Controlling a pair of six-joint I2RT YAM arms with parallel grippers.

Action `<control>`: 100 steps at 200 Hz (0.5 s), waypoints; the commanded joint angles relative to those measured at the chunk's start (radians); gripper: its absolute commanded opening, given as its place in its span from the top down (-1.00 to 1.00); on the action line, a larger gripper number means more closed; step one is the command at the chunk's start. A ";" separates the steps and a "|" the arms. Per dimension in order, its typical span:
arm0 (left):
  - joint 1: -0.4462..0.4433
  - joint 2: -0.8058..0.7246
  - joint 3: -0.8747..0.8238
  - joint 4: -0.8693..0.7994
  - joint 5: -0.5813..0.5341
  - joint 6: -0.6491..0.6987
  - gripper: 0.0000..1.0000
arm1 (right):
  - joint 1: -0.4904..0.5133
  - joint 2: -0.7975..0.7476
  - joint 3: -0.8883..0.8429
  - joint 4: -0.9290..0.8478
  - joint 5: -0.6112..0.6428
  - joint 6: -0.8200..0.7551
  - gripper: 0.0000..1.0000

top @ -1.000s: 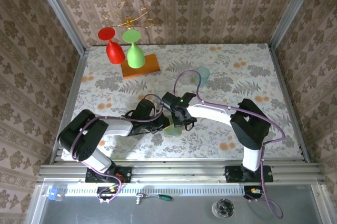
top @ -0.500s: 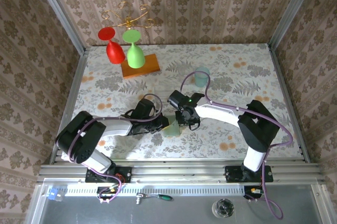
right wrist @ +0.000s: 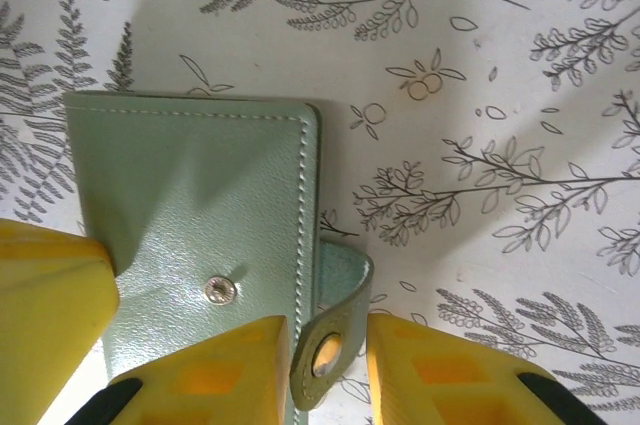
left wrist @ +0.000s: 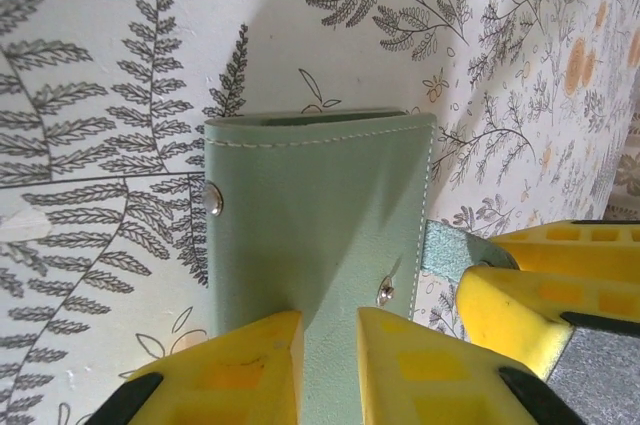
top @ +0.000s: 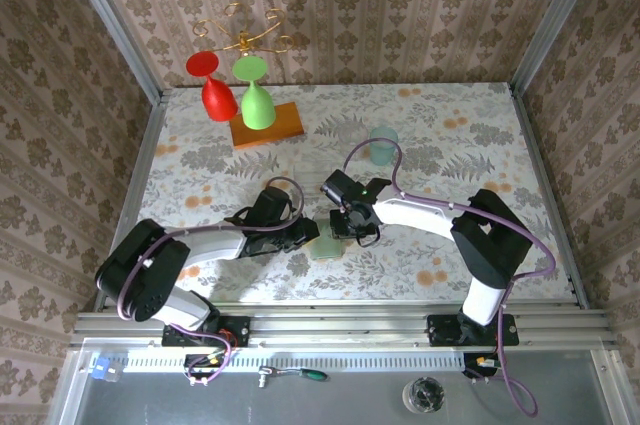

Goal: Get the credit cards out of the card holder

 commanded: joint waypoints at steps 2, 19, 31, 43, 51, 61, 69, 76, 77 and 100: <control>0.003 -0.031 0.025 -0.043 -0.027 0.009 0.55 | -0.008 0.022 -0.017 0.023 -0.031 0.018 0.44; 0.004 -0.041 0.034 -0.062 -0.036 0.020 0.54 | -0.010 0.033 -0.014 0.023 -0.037 0.016 0.45; 0.004 -0.048 0.038 -0.078 -0.046 0.026 0.53 | -0.010 0.040 -0.013 0.023 -0.035 0.016 0.45; 0.004 -0.050 0.040 -0.082 -0.049 0.029 0.54 | -0.011 0.044 -0.012 0.013 -0.023 0.016 0.46; 0.004 -0.050 0.040 -0.082 -0.049 0.029 0.54 | -0.012 0.044 -0.012 0.007 -0.016 0.016 0.46; 0.004 -0.049 0.043 -0.085 -0.049 0.029 0.53 | -0.012 0.043 -0.015 0.003 -0.013 0.015 0.48; 0.004 -0.046 0.046 -0.089 -0.051 0.032 0.54 | -0.011 0.041 -0.019 0.002 -0.010 0.015 0.49; 0.004 -0.043 0.051 -0.092 -0.051 0.034 0.53 | -0.011 0.040 -0.022 0.000 -0.008 0.016 0.50; 0.004 -0.042 0.051 -0.092 -0.051 0.034 0.53 | -0.012 0.040 -0.022 0.000 -0.008 0.016 0.50; 0.001 -0.031 0.062 -0.092 -0.049 0.036 0.53 | -0.012 0.032 -0.022 -0.019 0.011 0.019 0.60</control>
